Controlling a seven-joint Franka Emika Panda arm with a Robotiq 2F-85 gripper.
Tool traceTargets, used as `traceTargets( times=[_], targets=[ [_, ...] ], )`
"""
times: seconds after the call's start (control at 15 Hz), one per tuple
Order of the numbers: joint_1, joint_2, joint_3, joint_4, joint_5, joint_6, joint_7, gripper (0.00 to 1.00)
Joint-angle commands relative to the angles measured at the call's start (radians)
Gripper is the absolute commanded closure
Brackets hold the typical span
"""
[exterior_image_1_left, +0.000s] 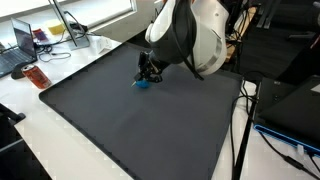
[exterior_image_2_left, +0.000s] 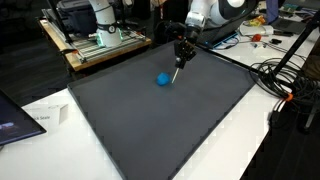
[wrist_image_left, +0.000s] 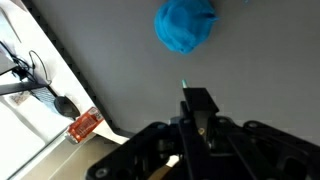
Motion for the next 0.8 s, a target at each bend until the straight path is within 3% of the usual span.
traceTargets(
  times=[0.0,0.73],
  targets=[
    [-0.058,-0.007,0.056,0.003,0.0,0.031,-0.027,0.97],
    [-0.17,-0.04,0.144,-0.034,0.0,0.022,-0.032,0.97]
  ],
)
